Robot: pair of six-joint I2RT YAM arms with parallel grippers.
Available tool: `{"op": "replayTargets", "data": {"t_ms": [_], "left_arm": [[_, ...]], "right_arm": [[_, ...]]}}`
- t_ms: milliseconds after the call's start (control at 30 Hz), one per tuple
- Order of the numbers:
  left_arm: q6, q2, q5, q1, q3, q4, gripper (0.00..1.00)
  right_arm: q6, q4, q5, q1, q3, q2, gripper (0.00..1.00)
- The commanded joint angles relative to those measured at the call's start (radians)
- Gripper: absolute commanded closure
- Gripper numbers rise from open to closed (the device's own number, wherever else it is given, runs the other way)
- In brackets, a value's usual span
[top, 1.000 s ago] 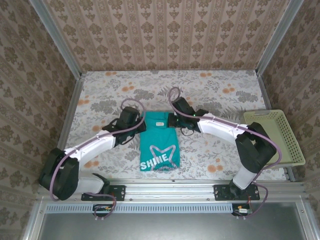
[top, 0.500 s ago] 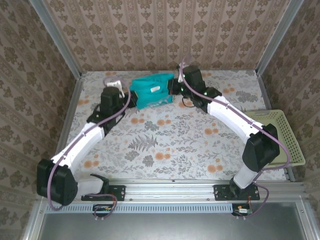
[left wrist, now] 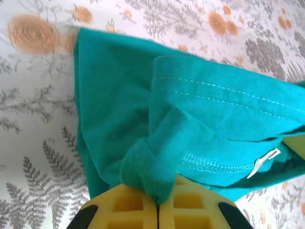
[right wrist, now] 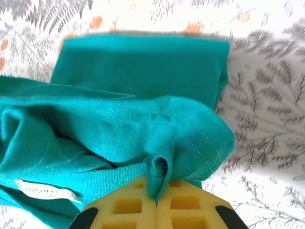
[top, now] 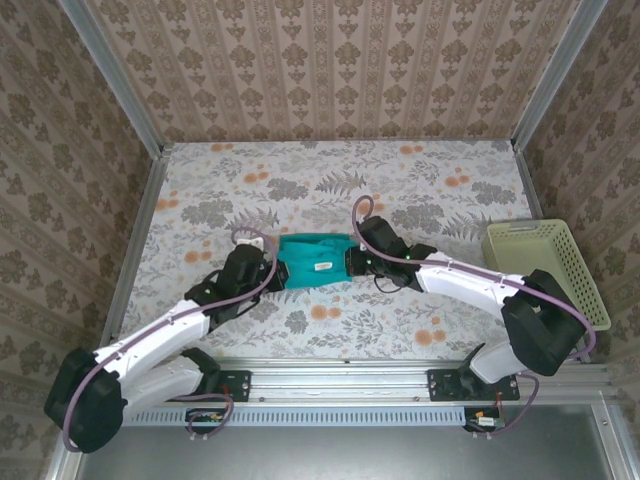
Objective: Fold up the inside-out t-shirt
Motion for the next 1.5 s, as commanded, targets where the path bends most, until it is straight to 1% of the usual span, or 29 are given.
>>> {"op": "replayTargets", "data": {"t_ms": [0, 67, 133, 200, 333, 400, 467, 533, 600, 633, 767, 833, 900, 967, 1033, 1133, 1233, 1300, 1367, 1467], "left_arm": [[-0.023, 0.064, -0.108, 0.028, 0.114, -0.103, 1.0], [-0.051, 0.123, -0.105, 0.074, 0.136, -0.12, 1.0], [-0.066, 0.188, -0.088, 0.114, 0.153, -0.114, 1.0], [-0.063, 0.263, -0.089, 0.137, 0.185, -0.12, 1.0], [-0.034, 0.414, -0.05, 0.178, 0.261, -0.111, 0.98], [-0.017, 0.474, -0.046, 0.186, 0.296, -0.113, 0.94], [0.002, 0.527, -0.011, 0.19, 0.328, -0.102, 0.91], [0.016, 0.563, 0.01, 0.193, 0.348, -0.094, 0.86], [0.03, 0.588, 0.039, 0.196, 0.364, -0.079, 0.79], [0.036, 0.595, 0.052, 0.199, 0.368, -0.073, 0.73], [0.057, 0.56, 0.07, 0.209, 0.363, -0.092, 0.5], [0.064, 0.505, 0.061, 0.218, 0.339, -0.112, 0.4], [0.077, 0.431, 0.04, 0.219, 0.309, -0.137, 0.31], [0.09, 0.347, 0.011, 0.216, 0.277, -0.174, 0.23], [0.093, 0.282, -0.003, 0.21, 0.243, -0.193, 0.19], [0.09, 0.219, -0.011, 0.169, 0.195, -0.176, 0.18], [0.09, 0.228, -0.023, 0.113, 0.196, -0.15, 0.2], [0.087, 0.274, -0.001, 0.098, 0.197, -0.1, 0.23], [0.087, 0.345, 0.029, 0.098, 0.216, -0.055, 0.29], [0.107, 0.458, 0.052, 0.105, 0.243, 0.013, 0.32]], "right_arm": [[0.002, -0.073, 0.095, -0.007, 0.11, 0.041, 1.0], [0.004, -0.136, 0.11, -0.016, 0.182, 0.102, 1.0], [-0.001, -0.161, 0.108, -0.022, 0.236, 0.163, 1.0], [0.0, -0.191, 0.11, -0.03, 0.292, 0.232, 1.0], [-0.025, -0.231, 0.14, -0.046, 0.392, 0.352, 1.0], [-0.037, -0.236, 0.154, -0.054, 0.422, 0.394, 1.0], [-0.048, -0.237, 0.17, -0.062, 0.44, 0.429, 1.0], [-0.056, -0.24, 0.179, -0.066, 0.451, 0.446, 1.0], [-0.057, -0.245, 0.196, -0.069, 0.45, 0.446, 0.93], [-0.06, -0.251, 0.204, -0.07, 0.448, 0.439, 0.88], [-0.078, -0.264, 0.218, -0.072, 0.42, 0.385, 0.62], [-0.085, -0.279, 0.231, -0.069, 0.4, 0.346, 0.52], [-0.093, -0.283, 0.247, -0.061, 0.37, 0.291, 0.44], [-0.093, -0.277, 0.247, -0.044, 0.328, 0.234, 0.39], [-0.089, -0.259, 0.226, -0.024, 0.289, 0.192, 0.35], [-0.065, -0.231, 0.205, 0.016, 0.245, 0.167, 0.33], [-0.063, -0.195, 0.201, 0.058, 0.234, 0.178, 0.33], [-0.035, -0.202, 0.21, 0.063, 0.246, 0.211, 0.34], [-0.002, -0.215, 0.244, 0.055, 0.254, 0.247, 0.35], [0.024, -0.186, 0.259, 0.025, 0.229, 0.284, 0.38]]}}
